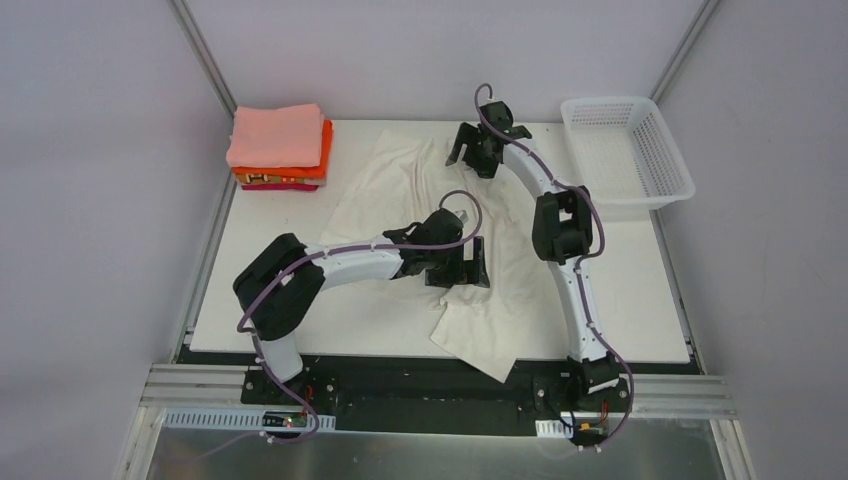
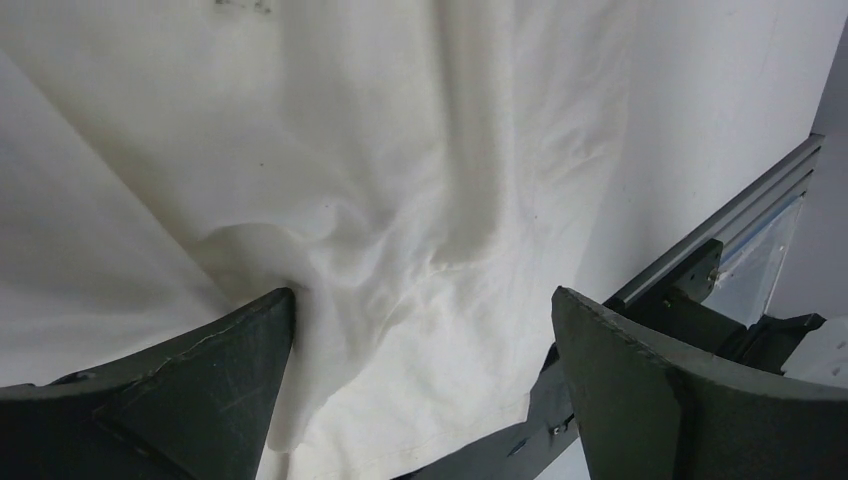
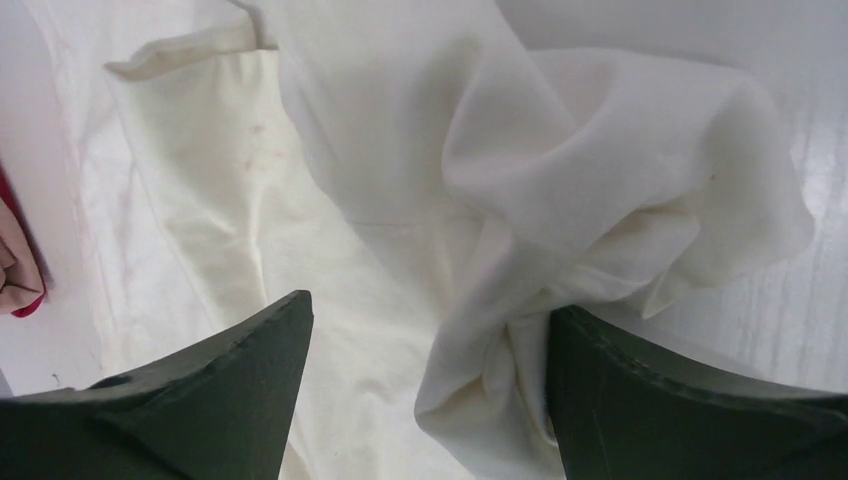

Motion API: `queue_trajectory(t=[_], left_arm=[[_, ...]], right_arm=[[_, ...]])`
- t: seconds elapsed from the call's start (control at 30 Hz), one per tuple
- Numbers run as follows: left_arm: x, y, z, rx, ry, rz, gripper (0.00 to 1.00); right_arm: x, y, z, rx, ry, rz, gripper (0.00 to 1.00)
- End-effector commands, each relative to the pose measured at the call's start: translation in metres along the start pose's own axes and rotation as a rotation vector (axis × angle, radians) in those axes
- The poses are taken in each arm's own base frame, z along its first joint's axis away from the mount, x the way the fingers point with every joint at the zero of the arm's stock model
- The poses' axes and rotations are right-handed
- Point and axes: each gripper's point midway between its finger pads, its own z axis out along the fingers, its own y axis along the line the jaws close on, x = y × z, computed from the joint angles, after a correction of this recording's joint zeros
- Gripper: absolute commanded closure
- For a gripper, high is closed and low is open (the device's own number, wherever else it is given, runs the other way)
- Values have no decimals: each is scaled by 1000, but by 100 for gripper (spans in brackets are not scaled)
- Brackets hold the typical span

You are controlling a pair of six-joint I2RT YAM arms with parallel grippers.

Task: Fold and stack the t-shirts
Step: Flatten out the tshirt

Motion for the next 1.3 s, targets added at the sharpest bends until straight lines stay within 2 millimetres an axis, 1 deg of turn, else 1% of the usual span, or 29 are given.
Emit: queue_trajectory(t=[0.0, 0.07, 0.13, 0.2, 0.23, 0.27, 0.3, 0.33, 0.37, 0.4, 0.43, 0.5, 0.53, 0.57, 0.6, 0.67, 0.73, 0.8, 0.87, 0.93, 1.0, 1.07, 1.13, 1.27], left_arm=[[-26, -24, -23, 32, -91, 76, 1], [-33, -12, -44, -45, -149, 103, 1], [-42, 8, -70, -148, -233, 119, 1], [-49, 29, -98, -251, -313, 123, 1], [-54, 44, -112, -315, -363, 114, 1], [-57, 56, -123, -354, -391, 95, 1], [-61, 70, -135, -381, -420, 66, 1], [-62, 82, -139, -401, -428, 43, 1], [-67, 92, -147, -408, -446, 8, 1], [-75, 109, -154, -430, -462, -40, 1], [-83, 122, -159, -451, -479, -76, 1], [-98, 140, -164, -481, -502, -114, 1], [-105, 148, -164, -493, -510, -119, 1], [-111, 156, -163, -501, -508, -137, 1], [-116, 161, -159, -485, -488, -154, 1], [-127, 175, -152, -477, -473, -190, 1], [-134, 190, -142, -474, -451, -221, 1], [-140, 198, -132, -459, -419, -234, 1], [-143, 209, -121, -476, -406, -244, 1], [-141, 221, -111, -484, -371, -269, 1], [-136, 239, -106, -511, -350, -306, 1], [-130, 249, -104, -522, -340, -334, 1], [-123, 255, -104, -530, -333, -347, 1], [-100, 263, -109, -560, -319, -369, 1]], right_arm=[[-27, 29, -28, -79, -52, -58, 13], [-45, 25, -54, -11, -116, -73, 6], [-66, 14, -91, 79, -208, -70, 1], [-82, 0, -130, 172, -295, -53, 0], [-85, -6, -149, 203, -322, -45, 0], [-87, -10, -174, 232, -354, -40, 0], [-75, -25, -186, 288, -338, -33, 0], [-72, -30, -203, 318, -351, -20, 0], [-51, -46, -210, 372, -315, -9, 1], [-33, -56, -218, 395, -291, 11, 1], [-13, -62, -223, 397, -265, 19, 0], [36, -72, -227, 389, -205, 49, 1], [60, -73, -228, 376, -185, 60, 0], [86, -75, -228, 360, -156, 67, 0], [107, -71, -234, 323, -143, 75, 0], [151, -76, -228, 285, -84, 108, 0], [178, -76, -223, 236, -37, 134, 1], [195, -81, -215, 219, -6, 147, 0], [199, -85, -205, 220, -3, 142, 1], [194, -87, -195, 229, -9, 116, 1], [187, -88, -186, 248, -16, 95, 1], [183, -89, -176, 255, -14, 83, 1], [180, -94, -165, 270, -11, 94, 1], [177, -117, -150, 320, 0, 162, 0]])
